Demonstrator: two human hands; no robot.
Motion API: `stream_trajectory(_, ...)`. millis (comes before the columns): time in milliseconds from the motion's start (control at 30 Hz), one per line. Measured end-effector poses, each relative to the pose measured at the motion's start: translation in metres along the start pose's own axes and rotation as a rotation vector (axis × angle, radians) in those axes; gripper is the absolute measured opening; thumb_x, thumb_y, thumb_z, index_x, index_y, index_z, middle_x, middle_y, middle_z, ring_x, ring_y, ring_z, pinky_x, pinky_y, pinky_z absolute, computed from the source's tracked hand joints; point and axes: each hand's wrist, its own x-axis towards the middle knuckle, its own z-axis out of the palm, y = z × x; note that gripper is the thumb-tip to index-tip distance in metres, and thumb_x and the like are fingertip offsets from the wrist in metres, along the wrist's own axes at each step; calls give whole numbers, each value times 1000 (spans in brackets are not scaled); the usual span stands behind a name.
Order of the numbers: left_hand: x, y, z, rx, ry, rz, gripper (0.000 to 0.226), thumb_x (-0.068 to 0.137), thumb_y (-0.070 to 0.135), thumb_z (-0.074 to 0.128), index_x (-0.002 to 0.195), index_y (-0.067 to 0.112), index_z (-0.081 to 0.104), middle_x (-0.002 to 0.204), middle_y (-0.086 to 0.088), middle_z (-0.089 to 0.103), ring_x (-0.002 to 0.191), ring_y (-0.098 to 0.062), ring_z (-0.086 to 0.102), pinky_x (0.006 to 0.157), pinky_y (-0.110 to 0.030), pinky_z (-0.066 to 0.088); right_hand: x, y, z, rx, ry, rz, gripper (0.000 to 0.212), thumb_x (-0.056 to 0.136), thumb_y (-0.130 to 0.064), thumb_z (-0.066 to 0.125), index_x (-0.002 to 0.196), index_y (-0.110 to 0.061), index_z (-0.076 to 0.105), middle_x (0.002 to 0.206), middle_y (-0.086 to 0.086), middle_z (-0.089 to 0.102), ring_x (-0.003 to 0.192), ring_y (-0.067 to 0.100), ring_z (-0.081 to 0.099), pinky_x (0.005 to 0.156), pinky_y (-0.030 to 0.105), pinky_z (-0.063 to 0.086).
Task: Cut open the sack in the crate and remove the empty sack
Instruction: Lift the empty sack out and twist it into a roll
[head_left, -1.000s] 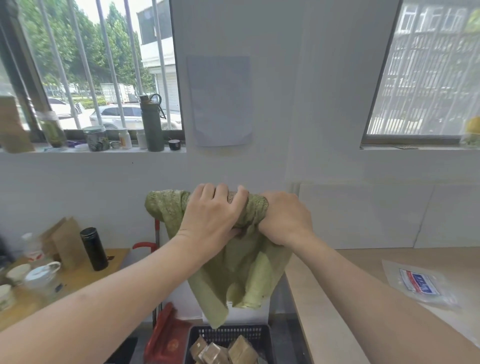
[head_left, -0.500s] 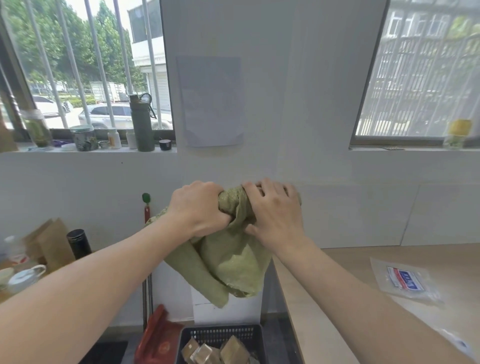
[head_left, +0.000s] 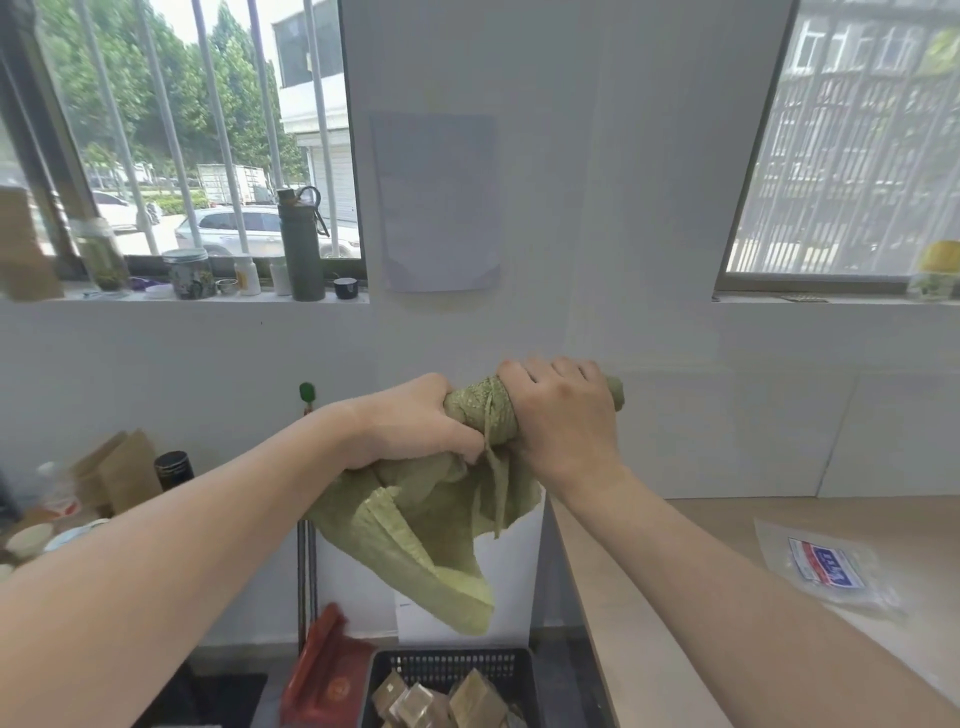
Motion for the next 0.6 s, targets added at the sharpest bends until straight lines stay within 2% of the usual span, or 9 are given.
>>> stream_trajectory(67,-2,-5,1,71,3,77,17,74,22,76,80,10,66,68,0,65,62,-19,63,59,-31,52,0,-1,1,-1,-43,0,36,52,-8,77,80,-19,58,65,0,61,57,28,54,58,33,31)
stream_trajectory(133,-5,-11,4,250,100,170,34,71,38,78,92,19,60,76,6,69,69,-16,65,62,-32,54,2,-2,-3,26,-134,22,34,55,-9,74,79,-21,53,65,-1,62,56,28,55,58,31,28)
stream_trajectory(200,-8,-19,10,567,281,274,57,69,54,76,112,27,50,80,7,67,73,-17,65,63,-35,55,2,-3,-6,105,-272,81,25,68,-13,67,83,-23,50,72,-4,63,61,26,53,58,30,30)
stream_trajectory(267,-7,-30,20,904,504,419,78,70,60,76,130,25,41,82,3,64,72,-23,64,64,-38,55,5,-3,-10,196,-407,157,17,74,-17,62,85,-25,51,74,-6,60,65,23,54,54,29,35)
stream_trajectory(333,-7,-41,30,1032,690,525,94,68,56,83,143,22,38,85,-6,64,70,-31,63,66,-41,54,10,-3,-14,248,-485,212,16,75,-19,61,87,-27,56,74,-6,58,66,22,55,49,28,35)
stream_trajectory(400,-5,-49,36,1077,785,569,98,67,53,87,150,25,43,86,-13,63,67,-34,60,65,-43,51,14,-3,-18,268,-541,239,16,76,-18,62,89,-26,59,73,-6,57,66,23,55,48,28,34)
stream_trajectory(500,-2,-52,40,1123,784,508,97,66,37,93,151,22,48,77,-14,57,57,-30,54,54,-37,41,16,-2,-19,300,-600,255,16,75,-17,63,88,-25,61,74,-5,59,67,24,58,51,29,39)
stream_trajectory(567,1,-52,37,1143,750,454,95,55,17,94,141,15,55,66,-12,54,47,-28,52,48,-32,33,13,-3,-16,324,-611,252,15,73,-19,63,86,-26,62,75,-5,61,70,25,61,55,29,44)
stream_trajectory(600,1,-50,36,1143,721,442,91,52,14,93,135,14,55,62,-11,53,43,-28,51,45,-30,31,11,-3,-14,331,-608,250,14,72,-20,63,85,-26,61,75,-6,61,72,25,62,57,30,46)
